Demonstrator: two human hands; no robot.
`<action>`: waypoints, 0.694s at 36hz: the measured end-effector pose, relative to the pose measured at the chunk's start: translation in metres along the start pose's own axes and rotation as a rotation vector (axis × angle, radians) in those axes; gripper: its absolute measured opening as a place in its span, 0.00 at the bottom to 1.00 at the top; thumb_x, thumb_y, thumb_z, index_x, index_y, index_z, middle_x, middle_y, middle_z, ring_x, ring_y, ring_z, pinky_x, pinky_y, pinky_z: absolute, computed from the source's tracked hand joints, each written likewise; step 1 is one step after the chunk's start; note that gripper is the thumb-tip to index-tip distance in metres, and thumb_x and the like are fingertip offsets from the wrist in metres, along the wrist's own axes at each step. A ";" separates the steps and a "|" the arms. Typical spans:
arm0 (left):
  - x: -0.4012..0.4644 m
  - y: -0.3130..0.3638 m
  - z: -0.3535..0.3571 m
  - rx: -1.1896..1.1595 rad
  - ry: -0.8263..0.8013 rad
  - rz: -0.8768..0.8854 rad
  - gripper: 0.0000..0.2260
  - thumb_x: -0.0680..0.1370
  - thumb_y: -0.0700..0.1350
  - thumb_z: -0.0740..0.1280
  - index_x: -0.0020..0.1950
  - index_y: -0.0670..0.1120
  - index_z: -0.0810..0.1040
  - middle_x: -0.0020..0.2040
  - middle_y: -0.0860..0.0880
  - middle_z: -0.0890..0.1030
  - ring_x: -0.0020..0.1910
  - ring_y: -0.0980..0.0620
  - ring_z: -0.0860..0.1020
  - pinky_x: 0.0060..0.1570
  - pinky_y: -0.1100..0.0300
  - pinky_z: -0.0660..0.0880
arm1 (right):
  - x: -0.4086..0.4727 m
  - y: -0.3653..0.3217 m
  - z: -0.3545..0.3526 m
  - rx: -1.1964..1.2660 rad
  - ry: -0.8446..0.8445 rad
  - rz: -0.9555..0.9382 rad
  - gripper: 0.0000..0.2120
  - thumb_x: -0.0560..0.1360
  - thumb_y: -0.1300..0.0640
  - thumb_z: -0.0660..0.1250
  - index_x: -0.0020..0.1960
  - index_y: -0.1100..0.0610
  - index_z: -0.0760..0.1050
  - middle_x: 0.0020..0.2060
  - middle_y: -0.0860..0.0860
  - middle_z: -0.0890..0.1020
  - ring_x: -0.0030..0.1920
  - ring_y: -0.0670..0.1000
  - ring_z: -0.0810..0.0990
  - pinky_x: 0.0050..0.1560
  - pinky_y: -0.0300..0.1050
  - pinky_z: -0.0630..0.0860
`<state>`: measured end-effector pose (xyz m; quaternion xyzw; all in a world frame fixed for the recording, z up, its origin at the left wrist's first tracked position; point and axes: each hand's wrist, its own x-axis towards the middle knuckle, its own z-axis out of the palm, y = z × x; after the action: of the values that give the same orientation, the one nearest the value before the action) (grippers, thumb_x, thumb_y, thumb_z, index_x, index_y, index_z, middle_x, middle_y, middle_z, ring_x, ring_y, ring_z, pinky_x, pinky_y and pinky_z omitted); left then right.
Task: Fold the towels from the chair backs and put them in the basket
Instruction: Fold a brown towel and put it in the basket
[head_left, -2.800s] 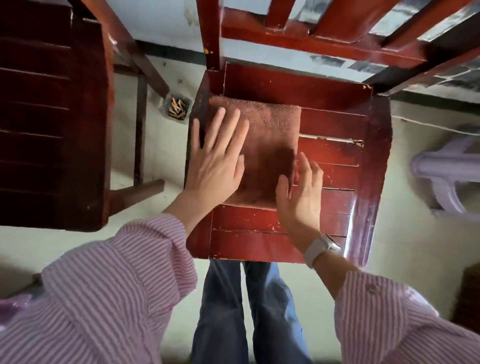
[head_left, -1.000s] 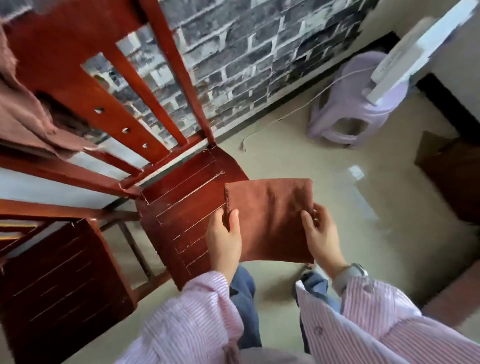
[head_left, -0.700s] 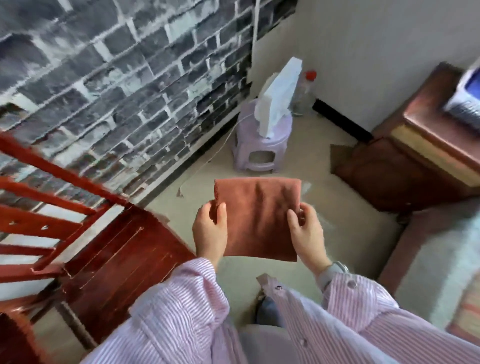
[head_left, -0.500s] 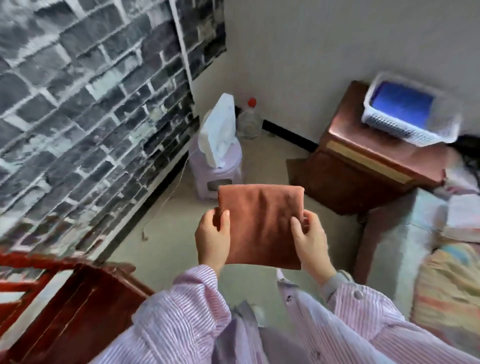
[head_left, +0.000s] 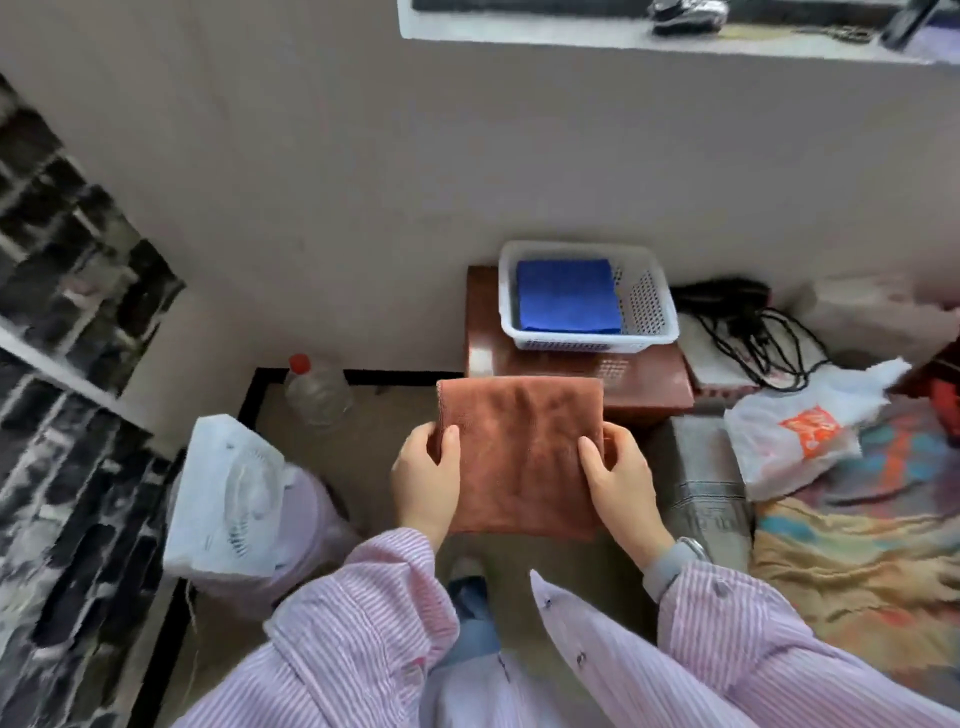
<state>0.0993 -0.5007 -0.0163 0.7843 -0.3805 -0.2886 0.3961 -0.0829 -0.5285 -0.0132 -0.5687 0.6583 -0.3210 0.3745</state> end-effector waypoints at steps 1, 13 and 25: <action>0.018 0.009 0.006 0.001 -0.022 0.005 0.11 0.78 0.46 0.62 0.56 0.42 0.77 0.52 0.45 0.80 0.50 0.50 0.75 0.47 0.64 0.64 | 0.016 -0.005 0.001 0.008 0.012 0.021 0.13 0.77 0.56 0.62 0.60 0.57 0.71 0.49 0.47 0.76 0.50 0.45 0.73 0.51 0.37 0.66; 0.177 0.086 0.098 -0.057 -0.281 -0.058 0.13 0.78 0.45 0.60 0.61 0.43 0.75 0.54 0.48 0.78 0.56 0.48 0.75 0.61 0.53 0.70 | 0.189 -0.023 -0.016 0.036 0.168 0.132 0.11 0.76 0.59 0.61 0.58 0.58 0.72 0.47 0.48 0.76 0.49 0.47 0.73 0.50 0.39 0.66; 0.276 0.109 0.206 -0.067 -0.250 -0.152 0.12 0.80 0.45 0.57 0.60 0.43 0.74 0.45 0.53 0.76 0.46 0.54 0.75 0.49 0.60 0.69 | 0.353 0.020 -0.009 0.078 0.030 0.169 0.13 0.78 0.56 0.57 0.62 0.55 0.70 0.53 0.48 0.77 0.55 0.48 0.75 0.56 0.45 0.72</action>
<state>0.0537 -0.8549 -0.0735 0.7552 -0.3564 -0.4256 0.3485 -0.1261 -0.8747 -0.0708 -0.4913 0.6963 -0.3222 0.4123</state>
